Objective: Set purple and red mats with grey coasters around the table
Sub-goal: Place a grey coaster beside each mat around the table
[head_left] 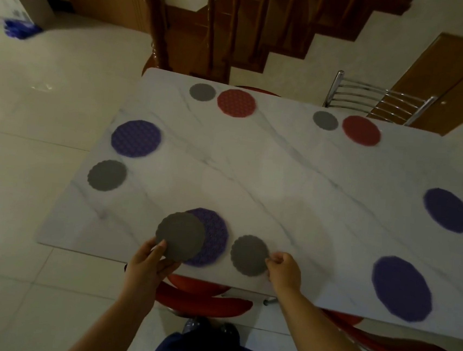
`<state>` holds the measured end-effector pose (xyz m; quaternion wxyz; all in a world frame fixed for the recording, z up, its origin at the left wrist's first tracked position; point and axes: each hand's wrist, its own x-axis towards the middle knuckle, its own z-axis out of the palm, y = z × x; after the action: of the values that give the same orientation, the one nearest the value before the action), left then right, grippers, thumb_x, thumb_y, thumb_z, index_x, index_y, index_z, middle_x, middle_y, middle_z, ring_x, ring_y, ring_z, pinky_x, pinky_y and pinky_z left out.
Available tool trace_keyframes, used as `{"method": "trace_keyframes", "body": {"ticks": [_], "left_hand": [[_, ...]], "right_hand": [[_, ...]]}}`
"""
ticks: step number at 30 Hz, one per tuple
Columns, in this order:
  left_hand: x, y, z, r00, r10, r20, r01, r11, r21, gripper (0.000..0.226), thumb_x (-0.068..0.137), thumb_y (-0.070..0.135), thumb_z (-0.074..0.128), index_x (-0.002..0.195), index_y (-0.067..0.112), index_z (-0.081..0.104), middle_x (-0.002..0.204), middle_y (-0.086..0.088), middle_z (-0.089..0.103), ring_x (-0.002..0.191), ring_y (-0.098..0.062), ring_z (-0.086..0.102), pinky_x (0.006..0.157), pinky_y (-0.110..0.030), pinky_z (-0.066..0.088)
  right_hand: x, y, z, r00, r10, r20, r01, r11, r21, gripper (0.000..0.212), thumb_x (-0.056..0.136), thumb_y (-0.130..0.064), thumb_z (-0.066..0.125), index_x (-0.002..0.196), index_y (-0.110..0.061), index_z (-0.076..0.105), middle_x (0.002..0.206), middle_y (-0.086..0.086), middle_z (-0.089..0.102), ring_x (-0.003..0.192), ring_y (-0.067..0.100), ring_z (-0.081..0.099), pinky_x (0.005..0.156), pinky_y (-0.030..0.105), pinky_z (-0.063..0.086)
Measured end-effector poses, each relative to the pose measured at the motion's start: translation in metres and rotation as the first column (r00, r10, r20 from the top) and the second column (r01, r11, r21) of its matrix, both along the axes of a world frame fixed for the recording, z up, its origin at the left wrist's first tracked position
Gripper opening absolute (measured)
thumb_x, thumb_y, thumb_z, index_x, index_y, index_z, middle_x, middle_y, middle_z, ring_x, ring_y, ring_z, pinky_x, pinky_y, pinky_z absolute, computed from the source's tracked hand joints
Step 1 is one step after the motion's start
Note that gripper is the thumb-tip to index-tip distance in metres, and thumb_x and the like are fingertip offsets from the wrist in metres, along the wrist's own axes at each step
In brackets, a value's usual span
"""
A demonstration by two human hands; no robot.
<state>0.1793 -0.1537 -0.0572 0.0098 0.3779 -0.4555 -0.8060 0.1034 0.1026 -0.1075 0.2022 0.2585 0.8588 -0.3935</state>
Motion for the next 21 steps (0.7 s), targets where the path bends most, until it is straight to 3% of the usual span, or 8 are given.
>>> {"method": "trace_keyframes", "body": {"ticks": [6, 9, 11, 13, 16, 21], "left_hand": [[-0.002, 0.004, -0.002, 0.998, -0.061, 0.0, 0.061, 0.998, 0.017, 0.016, 0.096, 0.012, 0.05, 0.107, 0.011, 0.061, 0.105, -0.014, 0.065, 0.092, -0.034, 0.065, 0.067, -0.032, 0.061], [-0.005, 0.012, -0.003, 0.991, -0.136, -0.001, 0.136, 0.99, 0.024, 0.014, 0.095, 0.013, 0.051, 0.104, 0.011, 0.062, 0.107, -0.014, 0.064, 0.091, -0.031, 0.066, 0.064, -0.03, 0.061], [-0.009, 0.022, -0.004, 0.979, -0.204, -0.001, 0.204, 0.979, 0.022, 0.013, 0.094, 0.014, 0.053, 0.102, 0.012, 0.063, 0.107, -0.013, 0.065, 0.086, -0.026, 0.07, 0.062, -0.029, 0.06], [-0.016, 0.035, -0.004, 0.958, -0.288, -0.01, 0.288, 0.958, 0.003, 0.014, 0.094, 0.016, 0.052, 0.102, 0.014, 0.064, 0.106, -0.011, 0.066, 0.082, -0.023, 0.072, 0.062, -0.028, 0.059], [-0.022, 0.061, -0.003, 0.916, -0.4, -0.002, 0.399, 0.915, -0.059, 0.015, 0.094, 0.02, 0.053, 0.104, 0.015, 0.064, 0.107, -0.012, 0.067, 0.088, -0.025, 0.07, 0.064, -0.028, 0.059], [-0.031, 0.103, 0.007, 0.894, -0.448, 0.004, 0.447, 0.892, -0.066, 0.013, 0.094, 0.019, 0.055, 0.103, 0.013, 0.063, 0.102, -0.011, 0.07, 0.086, -0.025, 0.071, 0.063, -0.029, 0.059]], "right_hand": [[0.014, -0.007, 0.02, 0.99, -0.09, -0.11, 0.078, 0.991, -0.109, 0.021, 0.092, -0.018, 0.05, 0.11, -0.011, 0.058, 0.107, 0.014, 0.066, 0.097, 0.03, 0.062, 0.087, 0.044, 0.052], [0.024, -0.015, 0.037, 0.987, -0.101, -0.121, 0.063, 0.957, -0.283, 0.014, 0.094, -0.024, 0.049, 0.101, -0.021, 0.062, 0.102, 0.007, 0.066, 0.087, 0.021, 0.064, 0.075, 0.037, 0.055], [0.027, -0.022, 0.05, 0.997, -0.038, -0.072, 0.005, 0.91, -0.415, 0.023, 0.094, -0.033, 0.048, 0.114, -0.027, 0.061, 0.107, -0.004, 0.064, 0.086, 0.009, 0.063, 0.072, 0.022, 0.05], [0.028, -0.027, 0.058, 0.995, 0.047, -0.084, -0.08, 0.889, -0.451, 0.038, 0.094, -0.041, 0.046, 0.13, -0.029, 0.052, 0.121, -0.012, 0.055, 0.104, 0.006, 0.057, 0.089, 0.021, 0.044], [0.029, -0.025, 0.067, 0.98, 0.037, -0.196, -0.11, 0.92, -0.377, 0.042, 0.094, -0.043, 0.045, 0.134, -0.028, 0.048, 0.133, -0.009, 0.051, 0.119, 0.007, 0.048, 0.1, 0.022, 0.038], [0.028, 0.006, 0.075, 0.92, 0.144, -0.363, -0.191, 0.977, -0.097, 0.041, 0.095, -0.038, 0.045, 0.134, -0.024, 0.048, 0.133, 0.0, 0.053, 0.113, 0.011, 0.053, 0.094, 0.021, 0.042]]}}
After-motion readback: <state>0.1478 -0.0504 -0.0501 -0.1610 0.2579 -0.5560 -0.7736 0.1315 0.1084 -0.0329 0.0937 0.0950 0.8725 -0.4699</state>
